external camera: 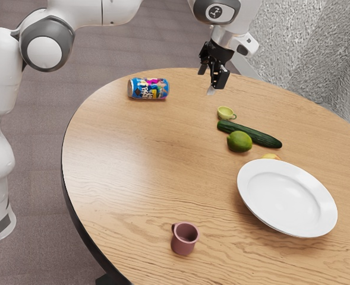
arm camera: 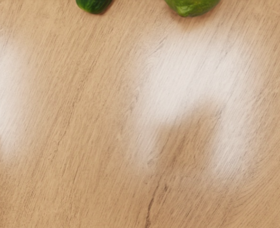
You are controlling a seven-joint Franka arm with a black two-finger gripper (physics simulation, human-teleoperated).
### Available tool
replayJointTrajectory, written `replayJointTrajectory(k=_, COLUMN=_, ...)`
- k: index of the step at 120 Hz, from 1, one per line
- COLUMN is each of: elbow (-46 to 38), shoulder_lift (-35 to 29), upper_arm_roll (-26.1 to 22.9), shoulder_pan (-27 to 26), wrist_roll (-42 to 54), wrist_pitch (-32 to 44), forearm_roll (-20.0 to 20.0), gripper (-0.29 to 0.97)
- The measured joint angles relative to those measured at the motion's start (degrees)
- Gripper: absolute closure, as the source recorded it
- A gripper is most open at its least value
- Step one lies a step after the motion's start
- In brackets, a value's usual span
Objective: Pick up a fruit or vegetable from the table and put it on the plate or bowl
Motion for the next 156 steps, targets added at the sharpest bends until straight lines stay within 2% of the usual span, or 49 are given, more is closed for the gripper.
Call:
replayJointTrajectory(k=38, elbow=0.4, shoulder_lift=-0.1, upper_arm_roll=-0.4, shoulder_pan=-0.7, wrist_roll=-0.5, wrist_pitch=0.0, forearm_roll=2.1, gripper=0.0)
replayJointTrajectory(k=74, elbow=-1.3, shoulder_lift=0.5, upper_arm_roll=-0.2, shoulder_pan=-0.7, wrist_roll=-5.7, wrist_pitch=0.0, forearm_roll=0.7, gripper=0.0)
replayJointTrajectory(k=83, elbow=-1.7, shoulder_lift=0.6, upper_arm_roll=-0.2, shoulder_pan=-0.6, wrist_roll=-3.7, wrist_pitch=1.3, forearm_roll=2.4, gripper=0.0)
replayJointTrajectory(k=101, elbow=-4.4, shoulder_lift=1.0, upper_arm_roll=0.0, shoulder_pan=5.1, wrist_roll=2.8, wrist_pitch=5.0, forearm_roll=-1.5, gripper=0.0)
replayJointTrajectory(k=114, elbow=-5.9, shoulder_lift=0.4, upper_arm_roll=-0.2, shoulder_pan=8.5, wrist_roll=6.7, wrist_pitch=5.8, forearm_roll=-2.6, gripper=0.0)
replayJointTrajectory(k=121, elbow=-5.9, shoulder_lift=0.9, upper_arm_roll=-5.1, shoulder_pan=13.7, wrist_roll=8.7, wrist_pitch=6.0, forearm_roll=-0.8, gripper=0.0)
replayJointTrajectory(k=127, elbow=-5.8, shoulder_lift=1.9, upper_arm_roll=-14.7, shoulder_pan=20.1, wrist_roll=10.2, wrist_pitch=6.2, forearm_roll=3.0, gripper=0.0)
replayJointTrajectory(k=132, elbow=-5.6, shoulder_lift=3.8, upper_arm_roll=-21.8, shoulder_pan=23.1, wrist_roll=11.2, wrist_pitch=6.4, forearm_roll=7.0, gripper=0.0)
replayJointTrajectory(k=141, elbow=-3.8, shoulder_lift=9.6, upper_arm_roll=-30.7, shoulder_pan=25.2, wrist_roll=12.7, wrist_pitch=6.6, forearm_roll=14.9, gripper=0.0)
replayJointTrajectory(k=156, elbow=-2.3, shoulder_lift=16.4, upper_arm_roll=-39.0, shoulder_pan=26.0, wrist_roll=14.6, wrist_pitch=8.5, forearm_roll=25.8, gripper=0.0)
